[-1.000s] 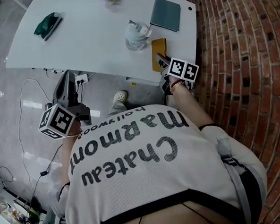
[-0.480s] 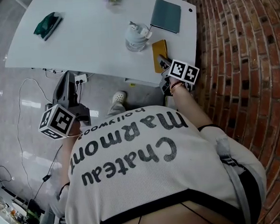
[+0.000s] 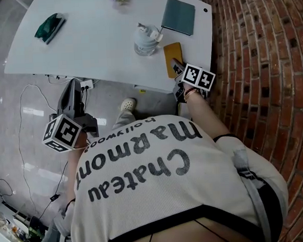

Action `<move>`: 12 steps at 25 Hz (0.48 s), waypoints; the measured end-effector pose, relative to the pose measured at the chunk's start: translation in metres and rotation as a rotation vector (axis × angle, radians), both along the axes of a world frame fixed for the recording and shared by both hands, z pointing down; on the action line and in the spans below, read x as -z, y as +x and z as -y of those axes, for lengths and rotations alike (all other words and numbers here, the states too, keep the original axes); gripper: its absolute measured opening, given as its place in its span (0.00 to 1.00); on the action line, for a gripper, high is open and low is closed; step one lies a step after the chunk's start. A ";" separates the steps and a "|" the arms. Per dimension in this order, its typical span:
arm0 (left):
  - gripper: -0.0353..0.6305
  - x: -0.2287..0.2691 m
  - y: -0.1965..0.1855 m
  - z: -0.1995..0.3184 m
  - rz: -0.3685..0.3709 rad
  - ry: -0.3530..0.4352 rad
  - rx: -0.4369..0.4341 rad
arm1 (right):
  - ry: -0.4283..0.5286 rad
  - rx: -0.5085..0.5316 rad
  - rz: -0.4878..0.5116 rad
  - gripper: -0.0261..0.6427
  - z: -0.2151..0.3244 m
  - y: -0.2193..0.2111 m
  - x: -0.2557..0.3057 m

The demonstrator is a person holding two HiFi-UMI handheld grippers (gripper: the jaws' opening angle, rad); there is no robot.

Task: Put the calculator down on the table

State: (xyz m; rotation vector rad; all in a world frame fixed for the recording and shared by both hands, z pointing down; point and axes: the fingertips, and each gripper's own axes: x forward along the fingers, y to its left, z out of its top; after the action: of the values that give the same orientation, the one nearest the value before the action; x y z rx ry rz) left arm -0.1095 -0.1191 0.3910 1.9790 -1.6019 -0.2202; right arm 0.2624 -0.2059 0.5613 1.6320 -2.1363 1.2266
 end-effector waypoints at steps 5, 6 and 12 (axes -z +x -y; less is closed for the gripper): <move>0.06 0.000 0.003 0.000 0.001 0.000 0.002 | -0.010 -0.011 -0.077 0.27 0.001 0.005 -0.004; 0.06 0.000 0.003 0.000 0.001 0.001 0.003 | -0.011 -0.013 -0.094 0.28 0.001 0.006 -0.004; 0.06 -0.003 0.007 -0.003 -0.005 -0.007 0.008 | -0.036 -0.030 -0.147 0.37 0.000 0.016 -0.009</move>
State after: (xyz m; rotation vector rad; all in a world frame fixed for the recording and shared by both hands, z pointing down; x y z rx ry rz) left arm -0.1029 -0.1164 0.3942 1.9656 -1.6048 -0.2223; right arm 0.2788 -0.2061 0.5705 1.6897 -1.9975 1.1092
